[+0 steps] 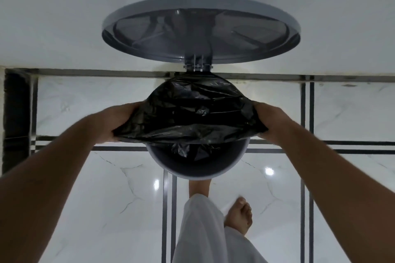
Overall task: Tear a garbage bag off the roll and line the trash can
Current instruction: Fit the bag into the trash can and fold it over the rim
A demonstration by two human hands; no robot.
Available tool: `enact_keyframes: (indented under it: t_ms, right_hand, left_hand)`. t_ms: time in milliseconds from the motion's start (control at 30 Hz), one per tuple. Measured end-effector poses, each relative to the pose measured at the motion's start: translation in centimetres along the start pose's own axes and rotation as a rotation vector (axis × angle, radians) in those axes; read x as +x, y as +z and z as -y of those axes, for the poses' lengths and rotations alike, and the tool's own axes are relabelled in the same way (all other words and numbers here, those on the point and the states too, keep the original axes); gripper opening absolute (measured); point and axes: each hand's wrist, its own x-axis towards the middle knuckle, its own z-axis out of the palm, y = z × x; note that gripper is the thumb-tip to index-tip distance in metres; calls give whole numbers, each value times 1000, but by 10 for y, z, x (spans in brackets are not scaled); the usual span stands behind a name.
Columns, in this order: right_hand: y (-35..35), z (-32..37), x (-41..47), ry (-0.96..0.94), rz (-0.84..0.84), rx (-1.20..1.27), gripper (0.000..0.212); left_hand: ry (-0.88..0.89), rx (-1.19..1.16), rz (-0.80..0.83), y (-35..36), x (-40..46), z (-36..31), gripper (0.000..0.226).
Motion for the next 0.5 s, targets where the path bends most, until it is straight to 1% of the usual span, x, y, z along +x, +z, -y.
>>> enact_keyframes:
  t_ms: [67, 100, 167, 200, 267, 333, 367, 400, 433, 467, 500]
  right_hand:
    - [-11, -12, -15, 4, 23, 10, 24]
    - [-17, -20, -21, 13, 28, 7, 19]
    - [-27, -34, -38, 41, 46, 37, 17]
    - [-30, -41, -45, 61, 58, 69, 17]
    - [-36, -56, -60, 98, 102, 134, 18]
    - [-41, -72, -70, 112, 136, 180, 18]
    - [-43, -79, -74, 115, 141, 194, 17]
    - [-45, -86, -77, 118, 140, 208, 20]
    - [-47, -91, -78, 121, 132, 220, 26]
    - [-48, -95, -79, 130, 124, 233, 28]
    - [-50, -98, -80, 139, 124, 247, 24]
  left_hand:
    - [-92, -66, 155, -7, -16, 12, 75]
    - [-113, -92, 207, -10, -21, 19, 77]
    - [-127, -200, 289, -12, -28, 37, 71]
    - [-119, -287, 328, -11, -32, 46, 65]
    - [-71, -449, 378, -7, -40, 65, 44]
    - [-39, -552, 394, -3, -44, 80, 22]
    - [-43, -571, 406, -1, -45, 87, 16]
    - [-52, -561, 432, 1, -45, 93, 17]
    - [-62, -525, 472, 3, -45, 97, 28]
    - [-81, -478, 506, 3, -45, 101, 40]
    - [-99, -422, 529, 3, -44, 103, 47]
